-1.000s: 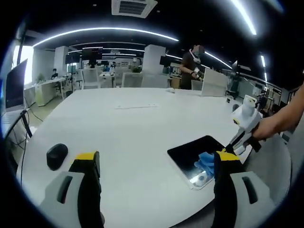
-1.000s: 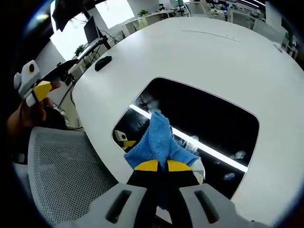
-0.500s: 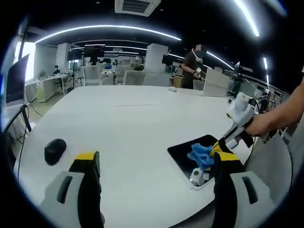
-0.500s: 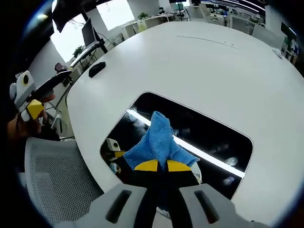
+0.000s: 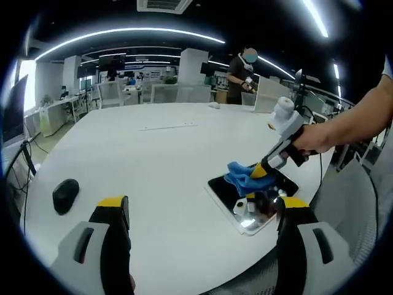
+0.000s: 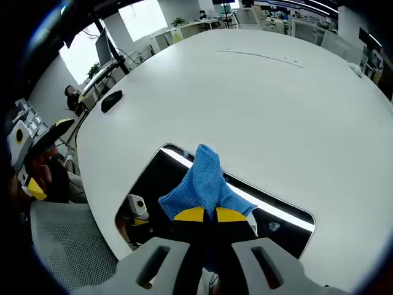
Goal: Wipe the mirror surface with the cleaning cloth until all visible marks leave the cleaned area.
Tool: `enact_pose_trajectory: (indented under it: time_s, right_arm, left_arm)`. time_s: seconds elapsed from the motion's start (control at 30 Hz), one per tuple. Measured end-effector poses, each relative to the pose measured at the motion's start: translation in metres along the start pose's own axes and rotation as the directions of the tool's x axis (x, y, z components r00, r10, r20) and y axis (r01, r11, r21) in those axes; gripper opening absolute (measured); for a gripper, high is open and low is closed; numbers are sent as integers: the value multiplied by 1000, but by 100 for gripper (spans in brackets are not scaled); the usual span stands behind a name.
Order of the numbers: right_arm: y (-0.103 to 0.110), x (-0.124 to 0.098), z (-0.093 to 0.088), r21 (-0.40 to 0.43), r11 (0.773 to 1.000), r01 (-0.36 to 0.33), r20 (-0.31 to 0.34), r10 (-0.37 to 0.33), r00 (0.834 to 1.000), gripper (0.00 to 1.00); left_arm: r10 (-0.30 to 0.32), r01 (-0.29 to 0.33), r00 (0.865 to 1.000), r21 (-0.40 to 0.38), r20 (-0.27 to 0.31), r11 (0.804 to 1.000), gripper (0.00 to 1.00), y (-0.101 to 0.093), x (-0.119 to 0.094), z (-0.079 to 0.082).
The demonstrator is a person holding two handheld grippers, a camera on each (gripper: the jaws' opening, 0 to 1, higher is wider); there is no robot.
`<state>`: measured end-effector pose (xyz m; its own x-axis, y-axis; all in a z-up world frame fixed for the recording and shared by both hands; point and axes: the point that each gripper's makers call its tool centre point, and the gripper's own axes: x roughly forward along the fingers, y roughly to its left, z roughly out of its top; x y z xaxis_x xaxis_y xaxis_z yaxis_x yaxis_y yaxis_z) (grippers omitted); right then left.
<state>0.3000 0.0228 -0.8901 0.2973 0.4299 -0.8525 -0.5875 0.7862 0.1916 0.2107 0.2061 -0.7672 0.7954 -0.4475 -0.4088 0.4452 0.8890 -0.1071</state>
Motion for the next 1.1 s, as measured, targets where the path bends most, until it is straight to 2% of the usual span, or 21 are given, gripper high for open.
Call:
enact_pose_trajectory:
  time_s: [0.17,0.27,0.37,0.47,0.5,0.63,0.8,0.97,1.1]
  right_arm:
    - [-6,5,9,-6,1000,12,4,-12,1000,0]
    - [-9,7,12,4,1000,15,3,-15,1000,0]
    - [-9,7,14,0,1000,21,1,-21,1000,0]
    - [-10,7,15,-8,1000,30,7,-30,1000,0]
    - [-6,2,14,-9,999,33,8,-33,999,0]
    - [-8,5,17,-46,998,48,18,-48,999,0]
    - [-5,-2,15,-29,999,24,2,-24,1000,0]
    - [-2,-6,13,-41,999,28,12,-28,1000,0]
    - [-7,-5,13,-18,1000,24,11,-23,1000,0]
  left_arm:
    - [-22,23,1000,6,-10,1000,99,2,0,1]
    - [-74,73,997,-30,-31,997,99,1,0,-5]
    - [-84,85,996,19,-16,996,99,4,-1,-2]
    - [-93,93,996,0,0,996,99,9,-1,1]
    - [-96,96,995,3,1,995,99,9,0,2]
    - [-104,104,994,10,19,995,99,8,-1,9]
    - [-86,86,996,-10,1,996,99,14,0,6]
    - [-53,55,998,-82,29,995,99,18,-4,11]
    - [-64,63,998,-63,-10,996,99,17,-4,4]
